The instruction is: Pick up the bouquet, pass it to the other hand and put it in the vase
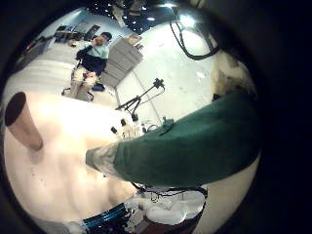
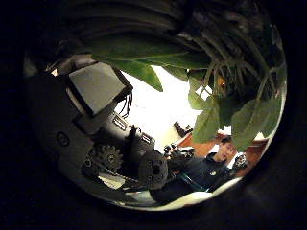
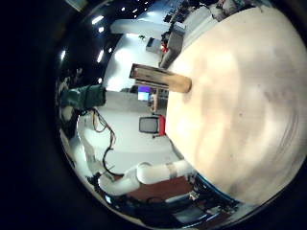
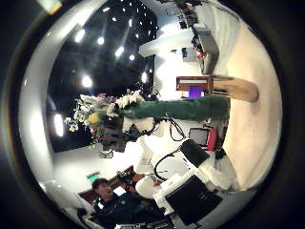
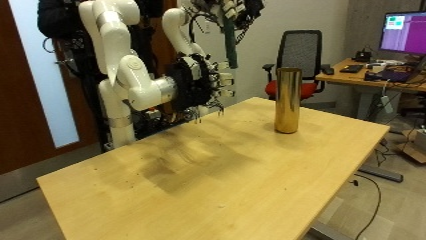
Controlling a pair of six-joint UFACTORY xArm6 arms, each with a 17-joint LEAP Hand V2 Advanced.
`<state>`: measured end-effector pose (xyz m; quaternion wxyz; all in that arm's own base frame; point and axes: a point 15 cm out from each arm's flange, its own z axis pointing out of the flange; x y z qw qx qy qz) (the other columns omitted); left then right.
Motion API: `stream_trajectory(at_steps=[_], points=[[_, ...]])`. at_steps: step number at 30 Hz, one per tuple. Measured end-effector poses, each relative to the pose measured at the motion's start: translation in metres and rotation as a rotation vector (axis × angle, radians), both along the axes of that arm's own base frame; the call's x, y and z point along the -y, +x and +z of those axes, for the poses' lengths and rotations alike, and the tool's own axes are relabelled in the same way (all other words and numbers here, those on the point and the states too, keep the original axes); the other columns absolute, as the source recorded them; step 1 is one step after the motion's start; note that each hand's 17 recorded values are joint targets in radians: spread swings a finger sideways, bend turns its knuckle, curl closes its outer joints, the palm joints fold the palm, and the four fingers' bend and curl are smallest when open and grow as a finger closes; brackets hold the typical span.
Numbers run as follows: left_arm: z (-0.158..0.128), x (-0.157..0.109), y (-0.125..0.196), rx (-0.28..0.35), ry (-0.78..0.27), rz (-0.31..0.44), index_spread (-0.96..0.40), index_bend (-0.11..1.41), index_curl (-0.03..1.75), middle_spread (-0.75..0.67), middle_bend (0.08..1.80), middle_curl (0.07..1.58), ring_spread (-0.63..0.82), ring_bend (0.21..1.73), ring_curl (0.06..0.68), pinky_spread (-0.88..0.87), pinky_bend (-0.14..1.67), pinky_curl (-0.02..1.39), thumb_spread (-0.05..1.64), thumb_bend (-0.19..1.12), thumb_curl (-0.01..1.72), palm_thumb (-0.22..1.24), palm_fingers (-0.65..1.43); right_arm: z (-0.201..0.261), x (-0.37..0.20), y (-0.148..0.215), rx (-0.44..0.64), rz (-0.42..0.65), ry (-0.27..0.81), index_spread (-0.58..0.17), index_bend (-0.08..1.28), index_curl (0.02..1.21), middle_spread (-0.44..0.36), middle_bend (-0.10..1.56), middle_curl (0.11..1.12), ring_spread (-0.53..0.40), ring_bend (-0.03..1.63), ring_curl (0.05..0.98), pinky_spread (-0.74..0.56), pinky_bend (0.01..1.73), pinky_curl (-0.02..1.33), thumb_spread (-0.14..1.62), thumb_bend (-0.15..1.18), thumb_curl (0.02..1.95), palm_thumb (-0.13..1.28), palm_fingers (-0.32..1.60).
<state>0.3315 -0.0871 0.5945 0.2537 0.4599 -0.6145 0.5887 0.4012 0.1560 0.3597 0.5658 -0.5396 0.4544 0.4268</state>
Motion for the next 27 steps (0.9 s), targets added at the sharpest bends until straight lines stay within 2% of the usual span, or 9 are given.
stream_trajectory(at_steps=[7, 12, 20, 23, 27], points=[[0.033, -0.048, 0.011, 0.049, -0.006, 0.085, -0.78, 0.37, 1.39, -0.53, 1.10, 1.01, -0.41, 1.44, 0.576, -0.54, 1.17, 0.68, 0.18, -0.02, 0.92, 1.12, 1.06, 0.003, 0.001, 0.000, 0.004, -0.002, -0.004, -0.210, 0.16, 0.27, 0.152, 0.18, 0.27, 0.172, 0.31, 0.254, 0.27, 0.32, 0.34, 0.96, -0.02, 0.53, 0.94, -0.01], [0.037, -0.081, 0.025, 0.051, -0.038, 0.127, -0.77, 0.34, 1.44, -0.53, 1.10, 1.02, -0.41, 1.43, 0.578, -0.55, 1.16, 0.69, 0.17, -0.02, 0.92, 1.12, 1.07, 0.002, 0.000, -0.003, 0.002, 0.002, -0.008, -0.210, 0.17, 0.28, 0.153, 0.18, 0.27, 0.172, 0.30, 0.255, 0.27, 0.32, 0.34, 0.96, -0.02, 0.53, 0.94, 0.00], [0.031, -0.129, 0.048, 0.067, -0.031, 0.200, -0.74, 0.32, 1.48, -0.53, 1.09, 1.02, -0.41, 1.42, 0.584, -0.56, 1.14, 0.70, 0.17, -0.02, 0.93, 1.12, 1.07, -0.008, -0.002, -0.011, -0.026, 0.004, -0.005, -0.205, 0.18, 0.30, 0.153, 0.18, 0.28, 0.173, 0.28, 0.253, 0.26, 0.29, 0.33, 0.96, -0.02, 0.54, 0.95, 0.02], [0.016, -0.146, 0.055, 0.051, -0.008, 0.243, -0.73, 0.32, 1.49, -0.53, 1.09, 1.02, -0.41, 1.42, 0.586, -0.56, 1.14, 0.70, 0.17, -0.02, 0.93, 1.12, 1.07, -0.009, -0.003, -0.011, -0.029, 0.008, -0.004, -0.211, 0.17, 0.30, 0.153, 0.18, 0.28, 0.173, 0.28, 0.255, 0.26, 0.29, 0.33, 0.96, -0.02, 0.54, 0.95, 0.03], [0.000, -0.154, 0.062, 0.025, -0.017, 0.248, -0.72, 0.31, 1.50, -0.53, 1.08, 1.02, -0.41, 1.42, 0.588, -0.56, 1.13, 0.71, 0.17, -0.02, 0.93, 1.12, 1.08, -0.011, -0.003, -0.010, -0.031, 0.007, -0.005, -0.207, 0.18, 0.31, 0.152, 0.18, 0.28, 0.173, 0.27, 0.254, 0.26, 0.29, 0.33, 0.96, -0.02, 0.55, 0.96, 0.04]])
